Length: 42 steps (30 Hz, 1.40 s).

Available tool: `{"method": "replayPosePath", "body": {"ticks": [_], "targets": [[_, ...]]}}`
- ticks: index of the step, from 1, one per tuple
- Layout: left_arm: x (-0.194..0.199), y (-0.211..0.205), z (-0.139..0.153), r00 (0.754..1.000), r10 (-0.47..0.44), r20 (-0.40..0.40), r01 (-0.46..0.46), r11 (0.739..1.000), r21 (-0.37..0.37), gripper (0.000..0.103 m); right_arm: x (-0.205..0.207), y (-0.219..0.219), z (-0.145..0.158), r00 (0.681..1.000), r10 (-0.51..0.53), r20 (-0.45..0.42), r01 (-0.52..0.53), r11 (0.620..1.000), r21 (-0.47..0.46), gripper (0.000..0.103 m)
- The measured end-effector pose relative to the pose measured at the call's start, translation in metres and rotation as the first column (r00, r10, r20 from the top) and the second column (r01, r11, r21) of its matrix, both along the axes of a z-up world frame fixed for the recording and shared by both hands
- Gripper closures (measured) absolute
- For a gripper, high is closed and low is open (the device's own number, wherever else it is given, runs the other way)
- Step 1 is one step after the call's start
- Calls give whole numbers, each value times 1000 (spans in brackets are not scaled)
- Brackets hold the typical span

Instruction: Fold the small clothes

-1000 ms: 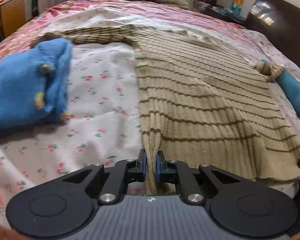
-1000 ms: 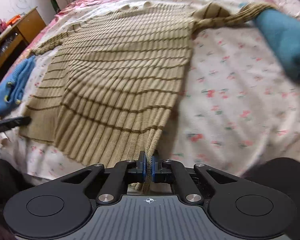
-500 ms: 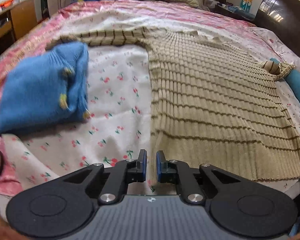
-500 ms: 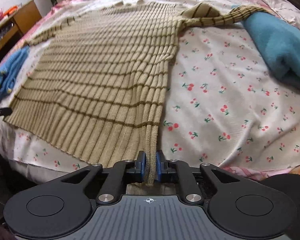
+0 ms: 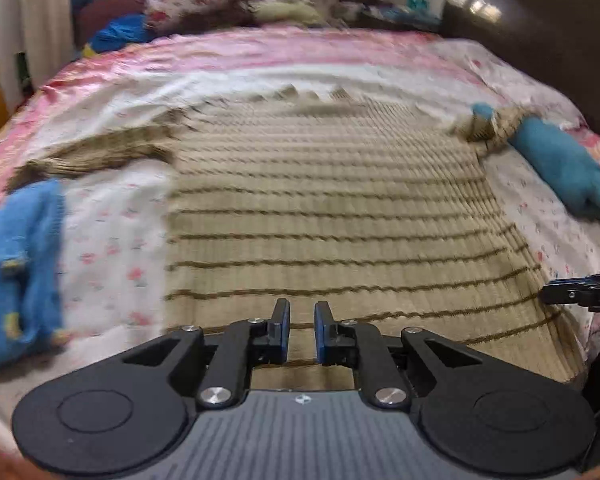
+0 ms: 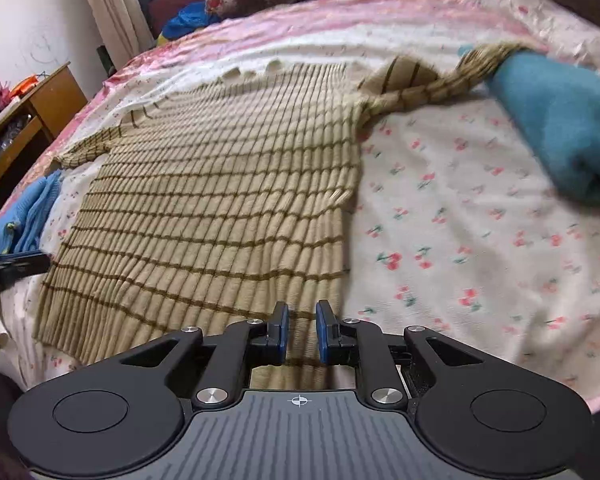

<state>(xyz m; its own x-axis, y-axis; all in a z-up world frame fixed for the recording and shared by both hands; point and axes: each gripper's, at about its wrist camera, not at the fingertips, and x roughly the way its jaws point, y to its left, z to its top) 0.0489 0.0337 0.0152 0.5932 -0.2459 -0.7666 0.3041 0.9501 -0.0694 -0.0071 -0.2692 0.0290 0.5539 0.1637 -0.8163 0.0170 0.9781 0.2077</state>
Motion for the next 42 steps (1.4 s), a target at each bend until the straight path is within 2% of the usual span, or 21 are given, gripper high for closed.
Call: {"method": "replayPosePath", "body": {"ticks": [3,5,7,12,16,21,27,31,34,39,41,42], "targets": [[7,-14,-20,997,-29,-78,32,999,31,84,2,3,-14,999,25,-47,-28,998,-55,88],[11,-17,-32,991,-35,-128,43,997,57,84,0,-2,-17,998,23,-51,-26,998,-52,88],[12,-20,-32,991,-46,-123,54,997,56,84,3,-10,-11,998,7,-55,-9,1000,-24,87],[32,-43,-15,994,-82,-69,83,997,4,83,32,-41,11,991,-115,71,116,993,-6,86],[59,-73,-9,992,-118,-35,117,993,-33,81,72,-82,20,951,-273,142,270,962,42,85],[84,-118,-10,982,-188,-16,187,981,-45,79,115,-151,38,880,-428,204,413,903,115,83],[110,-164,-7,976,-218,24,219,972,-85,79,167,-212,36,815,-541,207,523,841,139,76],[123,-178,-8,976,-217,21,218,968,-124,79,196,-242,25,771,-611,177,580,790,201,68],[128,-181,-12,976,-215,9,215,967,-135,78,212,-250,16,760,-629,163,593,774,223,67],[125,-172,-21,979,-202,-22,197,969,-150,78,235,-246,14,761,-622,185,595,782,187,63],[123,-166,-24,981,-194,-28,187,970,-158,78,240,-242,12,764,-615,194,599,789,139,74],[122,-162,-24,982,-187,-29,180,970,-162,78,242,-240,12,766,-613,193,603,790,113,87]]}}
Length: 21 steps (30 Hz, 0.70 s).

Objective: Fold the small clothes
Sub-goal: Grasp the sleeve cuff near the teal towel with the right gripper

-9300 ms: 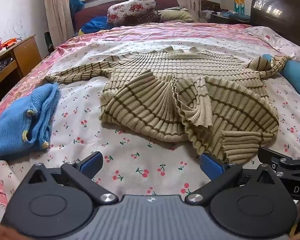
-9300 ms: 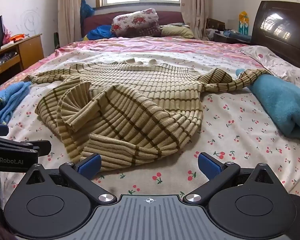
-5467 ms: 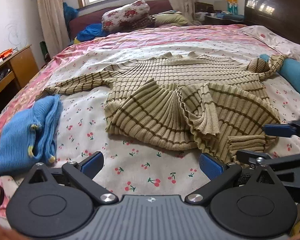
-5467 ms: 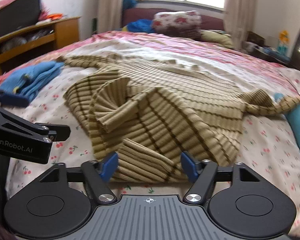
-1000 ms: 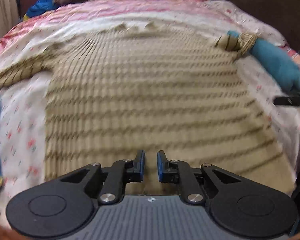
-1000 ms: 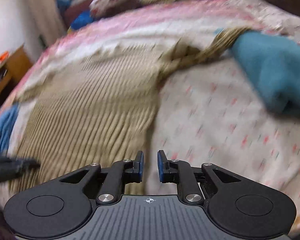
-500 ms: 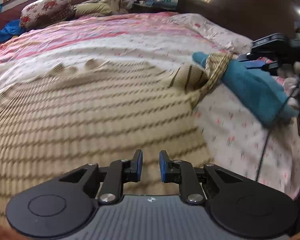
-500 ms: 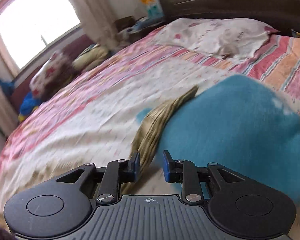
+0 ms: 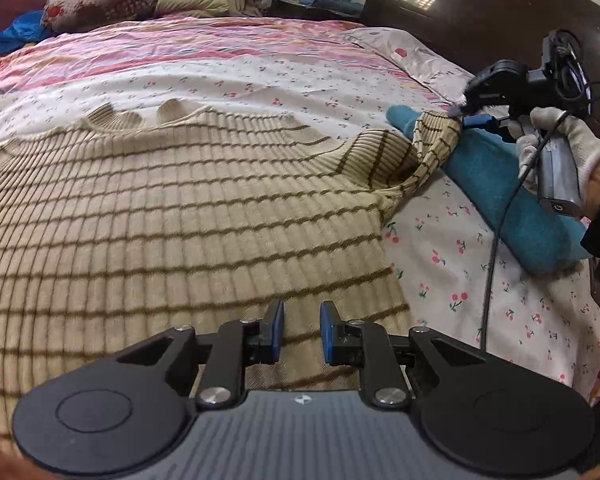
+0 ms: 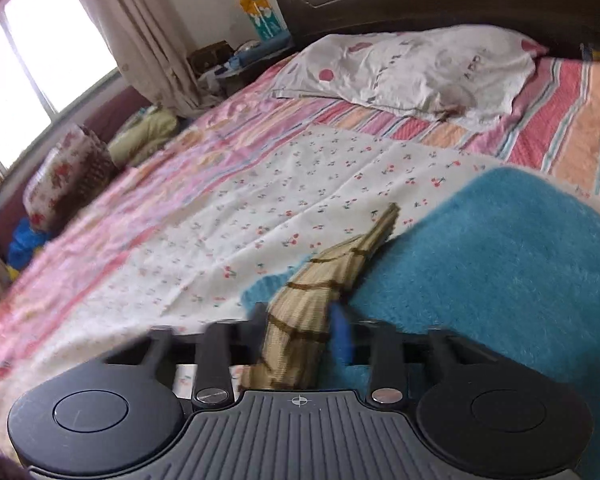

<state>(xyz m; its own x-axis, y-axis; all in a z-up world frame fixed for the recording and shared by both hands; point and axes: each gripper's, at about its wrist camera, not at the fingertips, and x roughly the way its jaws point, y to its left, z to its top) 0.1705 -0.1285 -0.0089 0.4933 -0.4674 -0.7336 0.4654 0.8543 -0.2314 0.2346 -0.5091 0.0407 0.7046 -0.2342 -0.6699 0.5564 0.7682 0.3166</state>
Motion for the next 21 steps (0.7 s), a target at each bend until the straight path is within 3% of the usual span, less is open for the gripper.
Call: {"method": "replayPosePath", "body": {"ticks": [3,10,12,15,18,21], "targets": [[-2,16,0,1000,24,-3,-24,1000,-17,77,-7,3,5,999,22,25,-23,999,28,93],[-8,62,5,995,101,3,-101,993,-59,72,-54,40,68,967,67,245,-77,997,28,94],[-12,74,7,993,121,8,-120,990,-74,72,-61,56,87,955,75,288,-77,997,-6,94],[-17,92,8,988,152,16,-150,985,-90,71,-59,97,104,933,174,314,-164,985,-57,97],[-25,115,8,983,182,21,-179,979,-96,71,-45,158,110,897,331,293,-312,944,-109,99],[-33,139,6,976,219,23,-216,972,-96,71,-32,226,103,834,493,247,-472,870,-141,100]]}}
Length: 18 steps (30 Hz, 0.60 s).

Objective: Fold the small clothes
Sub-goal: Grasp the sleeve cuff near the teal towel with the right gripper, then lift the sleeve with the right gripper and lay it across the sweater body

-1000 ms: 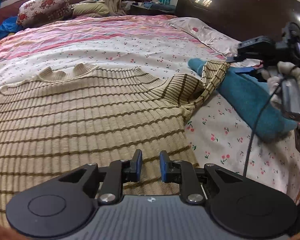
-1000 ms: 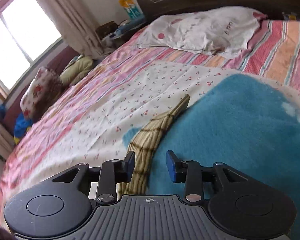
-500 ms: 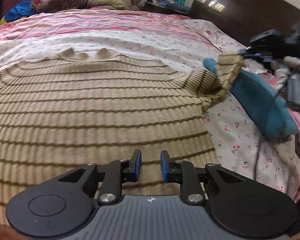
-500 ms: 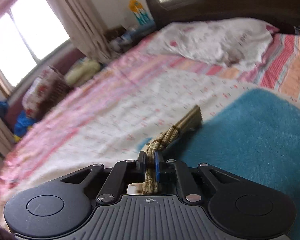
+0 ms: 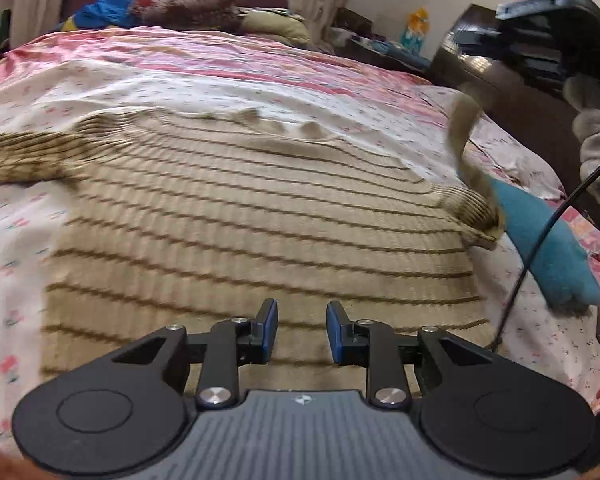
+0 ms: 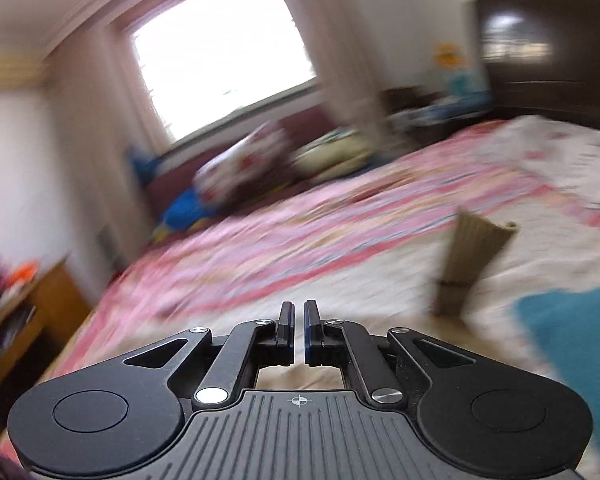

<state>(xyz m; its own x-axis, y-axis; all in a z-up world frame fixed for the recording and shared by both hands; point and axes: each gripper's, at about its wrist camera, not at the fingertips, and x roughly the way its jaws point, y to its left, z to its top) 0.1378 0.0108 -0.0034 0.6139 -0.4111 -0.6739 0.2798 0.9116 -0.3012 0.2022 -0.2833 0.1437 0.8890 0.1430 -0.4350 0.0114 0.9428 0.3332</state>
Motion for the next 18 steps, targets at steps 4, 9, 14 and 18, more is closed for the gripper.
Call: {"method": "replayPosePath", "body": {"ticks": [4,9,14,18], "targets": [[-8,28,-4,999,30,19,-30,1000,-1,70,-3,47,-11,993,113,-22,-113,993,-27,101],[1,43,-20,999,47,-13,-48,998,-46,70,-12,11,-34,994,-41,-104,28,991,-131,91],[7,38,-26,1000,17,-17,-18,999,-39,70,-7,-37,-56,967,-175,-187,117,951,-285,89],[8,35,-27,1000,15,-18,-16,999,-37,70,17,-48,-80,948,-211,-240,124,935,-333,82]]}}
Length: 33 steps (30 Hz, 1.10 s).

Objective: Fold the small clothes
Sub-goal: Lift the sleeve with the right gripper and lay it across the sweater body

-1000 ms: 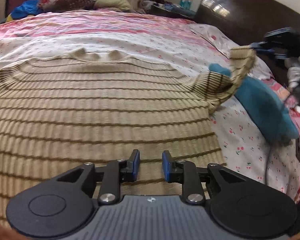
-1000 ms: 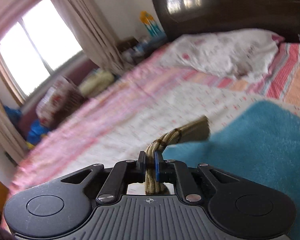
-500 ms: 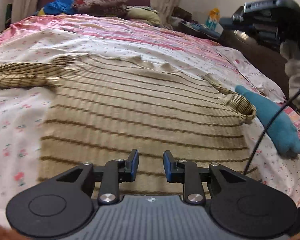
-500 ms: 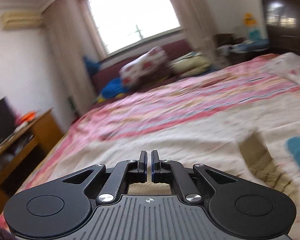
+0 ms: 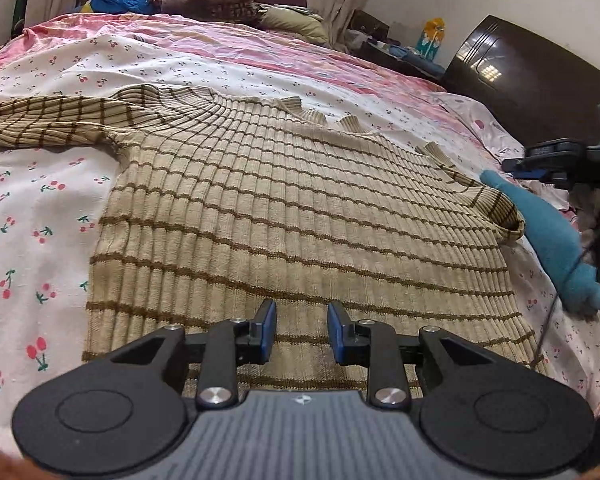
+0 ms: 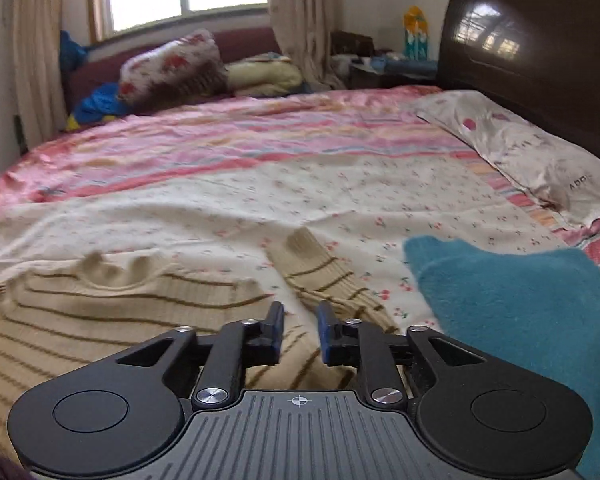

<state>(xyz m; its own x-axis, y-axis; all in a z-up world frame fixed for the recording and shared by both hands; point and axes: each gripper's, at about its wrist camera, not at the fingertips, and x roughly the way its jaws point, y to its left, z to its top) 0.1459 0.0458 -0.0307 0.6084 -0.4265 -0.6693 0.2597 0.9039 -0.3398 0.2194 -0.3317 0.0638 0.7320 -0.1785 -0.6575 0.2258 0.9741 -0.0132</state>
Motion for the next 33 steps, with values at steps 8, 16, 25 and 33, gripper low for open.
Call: {"method": "replayPosePath", "body": {"ticks": [8,16,25,33], "targets": [[9,-11,6,1000,-4,16,4,1000,8,70,47,-32,-31,998,25,-65,-28,999,-46,82],[20,-29,12,999,-24,23,23,1000,18,70,79,-17,-56,956,200,-214,-226,968,-107,73],[12,-23,13,999,-27,26,27,1000,-3,70,70,-35,-28,984,64,-165,-76,995,-69,95],[1,-4,34,997,-14,80,18,999,-50,68,33,17,79,983,156,94,-172,965,198,95]]}}
